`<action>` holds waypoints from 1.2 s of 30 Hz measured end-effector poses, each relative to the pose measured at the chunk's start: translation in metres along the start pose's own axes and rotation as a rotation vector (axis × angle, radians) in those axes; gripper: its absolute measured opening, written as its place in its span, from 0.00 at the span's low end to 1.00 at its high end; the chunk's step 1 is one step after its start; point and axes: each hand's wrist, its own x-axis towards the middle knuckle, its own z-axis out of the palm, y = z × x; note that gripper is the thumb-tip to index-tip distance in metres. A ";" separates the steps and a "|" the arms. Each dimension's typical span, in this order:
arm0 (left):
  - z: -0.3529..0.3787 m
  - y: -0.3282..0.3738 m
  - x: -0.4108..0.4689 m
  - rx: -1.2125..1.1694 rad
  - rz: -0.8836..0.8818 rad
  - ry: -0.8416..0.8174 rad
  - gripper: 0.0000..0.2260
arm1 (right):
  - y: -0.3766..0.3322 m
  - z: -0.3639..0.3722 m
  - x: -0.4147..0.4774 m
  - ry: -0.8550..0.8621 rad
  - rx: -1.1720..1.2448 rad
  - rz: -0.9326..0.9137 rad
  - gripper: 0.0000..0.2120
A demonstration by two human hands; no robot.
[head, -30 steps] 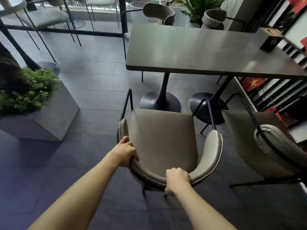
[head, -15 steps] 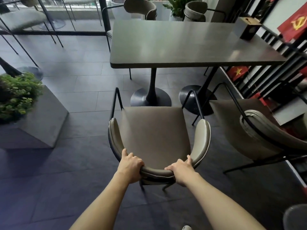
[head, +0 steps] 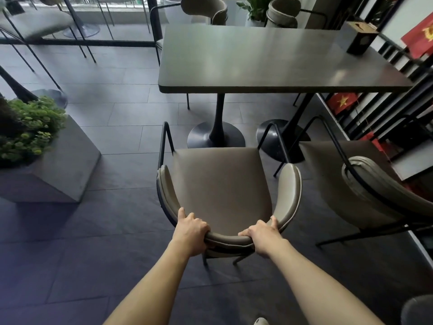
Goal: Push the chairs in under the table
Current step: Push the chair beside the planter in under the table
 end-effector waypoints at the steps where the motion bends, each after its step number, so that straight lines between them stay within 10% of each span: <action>1: 0.000 0.000 -0.001 0.004 0.007 0.008 0.13 | 0.000 0.000 0.000 -0.003 -0.005 0.001 0.29; 17: -0.014 0.001 -0.008 -0.322 -0.034 -0.068 0.25 | -0.021 -0.038 -0.008 -0.204 0.321 -0.042 0.29; 22: -0.053 -0.007 -0.021 -0.747 -0.117 0.199 0.26 | -0.067 -0.093 -0.014 0.116 0.472 -0.101 0.25; 36: -0.161 -0.140 -0.080 -1.021 -0.385 0.718 0.23 | -0.202 -0.229 -0.016 0.681 0.800 -0.241 0.25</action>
